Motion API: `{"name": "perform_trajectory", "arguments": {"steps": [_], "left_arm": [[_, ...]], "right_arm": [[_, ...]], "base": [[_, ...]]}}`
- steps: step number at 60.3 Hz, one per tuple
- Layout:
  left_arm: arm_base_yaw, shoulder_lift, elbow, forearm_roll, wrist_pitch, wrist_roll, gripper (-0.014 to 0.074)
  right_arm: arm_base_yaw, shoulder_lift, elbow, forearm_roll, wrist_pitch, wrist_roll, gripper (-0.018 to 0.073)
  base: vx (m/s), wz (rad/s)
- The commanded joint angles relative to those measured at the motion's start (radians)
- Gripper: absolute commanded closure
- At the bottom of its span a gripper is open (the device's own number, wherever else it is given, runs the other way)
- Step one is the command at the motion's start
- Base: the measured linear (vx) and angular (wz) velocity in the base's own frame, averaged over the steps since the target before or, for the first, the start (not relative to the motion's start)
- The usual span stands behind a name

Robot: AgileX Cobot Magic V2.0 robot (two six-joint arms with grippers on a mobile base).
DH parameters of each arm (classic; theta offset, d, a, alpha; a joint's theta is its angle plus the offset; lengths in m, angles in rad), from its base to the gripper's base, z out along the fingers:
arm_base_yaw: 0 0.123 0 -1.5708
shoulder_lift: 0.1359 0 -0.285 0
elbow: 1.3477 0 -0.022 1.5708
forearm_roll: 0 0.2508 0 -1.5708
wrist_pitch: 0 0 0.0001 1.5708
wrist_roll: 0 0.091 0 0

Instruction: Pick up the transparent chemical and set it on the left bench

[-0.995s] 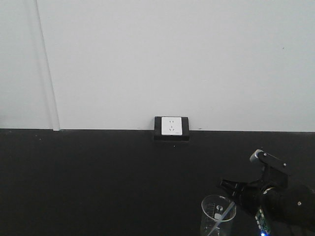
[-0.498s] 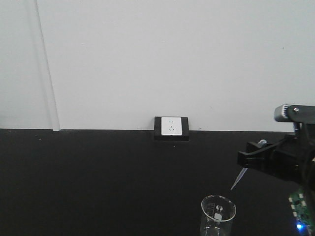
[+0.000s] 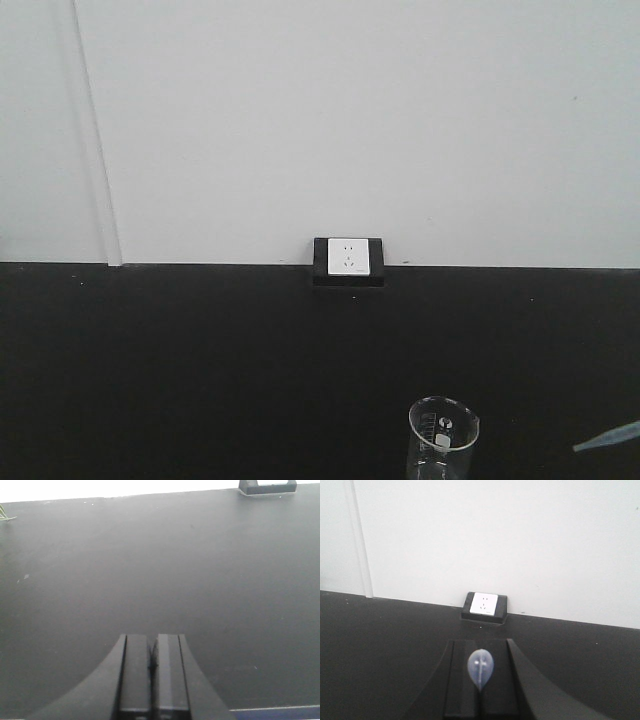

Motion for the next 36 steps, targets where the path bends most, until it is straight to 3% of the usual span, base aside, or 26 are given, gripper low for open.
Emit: {"name": "perform_trajectory", "arguments": {"steps": [1,36], "left_arm": [[-0.002,-0.019,0.016,-0.001,-0.078,-0.008,0.0600],[-0.002,-0.019,0.016,-0.001,-0.078,-0.008,0.0600]], "right_arm": [[0.001,-0.061,0.019,0.001,-0.055,-0.012,0.0562],[0.001,-0.092,0.041,0.001,-0.040,-0.013,0.0562]], "base": [[0.00,0.00],[0.00,0.00]]}}
